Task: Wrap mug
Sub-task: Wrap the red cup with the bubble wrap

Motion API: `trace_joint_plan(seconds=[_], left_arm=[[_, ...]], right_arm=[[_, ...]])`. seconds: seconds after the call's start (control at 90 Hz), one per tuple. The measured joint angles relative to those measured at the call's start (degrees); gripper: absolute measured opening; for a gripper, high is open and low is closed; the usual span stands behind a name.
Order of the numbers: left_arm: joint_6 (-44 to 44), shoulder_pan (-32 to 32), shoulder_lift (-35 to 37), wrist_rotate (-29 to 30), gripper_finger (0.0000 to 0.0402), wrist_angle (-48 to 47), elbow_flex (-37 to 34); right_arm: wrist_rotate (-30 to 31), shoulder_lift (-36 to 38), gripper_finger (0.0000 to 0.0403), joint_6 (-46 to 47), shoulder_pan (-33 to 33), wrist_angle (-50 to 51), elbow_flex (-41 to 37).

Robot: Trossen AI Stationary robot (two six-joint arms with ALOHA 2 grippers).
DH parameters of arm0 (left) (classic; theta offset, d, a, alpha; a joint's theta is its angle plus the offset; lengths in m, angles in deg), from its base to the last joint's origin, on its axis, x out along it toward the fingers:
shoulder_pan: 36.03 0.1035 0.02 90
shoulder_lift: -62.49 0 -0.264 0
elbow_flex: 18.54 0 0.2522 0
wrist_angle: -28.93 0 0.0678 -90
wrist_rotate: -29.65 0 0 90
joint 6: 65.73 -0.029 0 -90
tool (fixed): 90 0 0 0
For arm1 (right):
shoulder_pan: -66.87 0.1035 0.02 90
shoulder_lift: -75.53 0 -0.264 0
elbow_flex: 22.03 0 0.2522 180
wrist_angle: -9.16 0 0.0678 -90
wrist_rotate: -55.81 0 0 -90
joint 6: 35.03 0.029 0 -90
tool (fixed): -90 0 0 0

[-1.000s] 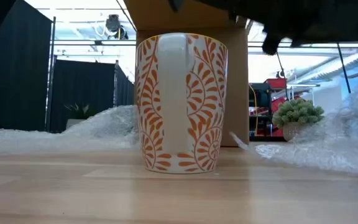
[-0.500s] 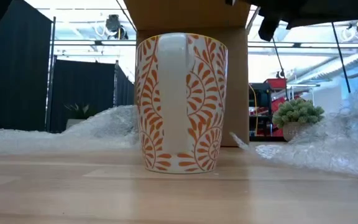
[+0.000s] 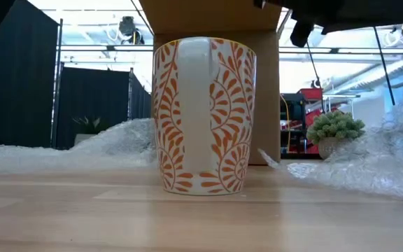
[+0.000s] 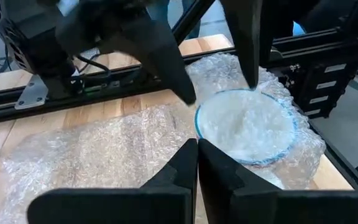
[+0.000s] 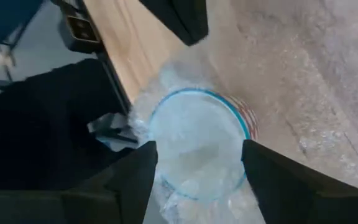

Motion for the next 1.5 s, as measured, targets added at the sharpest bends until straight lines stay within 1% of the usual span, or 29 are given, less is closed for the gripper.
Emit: trace_joint_plan(seconds=[0.078,0.144,0.211,0.311,0.344,0.378,0.456,0.567,0.689,0.833,0.989,1.2,1.267,1.344,1.411,1.5], left_arm=[[0.0,0.0,0.0,-0.1,0.0,0.0,0.0],[0.0,0.0,0.0,-0.3,0.0,-0.2,0.0],[0.0,0.0,0.0,-0.4,0.0,-0.3,0.0],[0.0,0.0,0.0,-0.5,0.0,-0.2,0.0],[0.0,0.0,0.0,-0.5,0.0,-0.2,0.0],[0.0,0.0,0.0,-0.5,0.0,-0.2,0.0],[0.0,0.0,0.0,-0.7,0.0,-0.2,0.0],[0.0,0.0,0.0,-1.0,0.0,-0.3,0.0],[0.0,0.0,0.0,-1.1,0.0,-0.3,0.0],[0.0,-0.1,-0.1,-1.1,0.0,-0.3,0.0],[0.0,-0.1,-0.1,-1.1,0.0,-0.3,0.0],[0.0,-0.1,-0.1,-1.1,0.0,-0.2,0.0],[0.0,-0.1,-0.1,-1.1,0.0,-0.2,0.0],[0.0,-0.1,-0.1,-1.1,0.0,0.0,0.0],[0.0,-0.1,-0.1,-1.1,0.0,0.1,0.0],[0.0,-0.1,-0.1,-1.1,0.0,0.0,0.0]], right_arm=[[0.5,3.2,0.0222,-0.3,-1.2,2.4,0.0],[3.6,5.7,0.0222,0.4,-2.5,4.9,0.1],[9.3,7.3,0.0222,0.5,-3.7,8.4,0.1],[20.3,7.5,0.0222,-0.6,-5.5,15.6,0.1],[22.6,7.2,0.0222,-0.6,-6.6,17.9,-0.2],[23.5,6.8,0.0222,-0.4,-8.0,19.7,-0.8],[22.7,6.0,0.0222,0.1,-11.3,21.8,-3.3],[22.5,5.2,0.0222,1.0,-14.9,20.0,-9.1],[18.6,5.1,0.0222,-0.7,-20.1,12.3,-16.7],[18.2,5.1,0.0222,-4.1,-24.9,0.9,-24.0],[18.4,5.1,0.0222,-8.3,-30.1,-6.8,-28.7],[18.0,5.0,0.0216,-12.5,-35.5,-13.9,-33.7],[17.1,5.1,0.0201,-13.6,-36.3,-14.4,-34.5],[16.1,5.1,0.0166,-14.7,-36.5,-14.4,-35.0],[14.9,5.2,0.0125,-15.3,-36.5,-13.8,-35.0],[12.6,5.2,0.0056,-16.9,-36.4,-13.6,-34.7]])
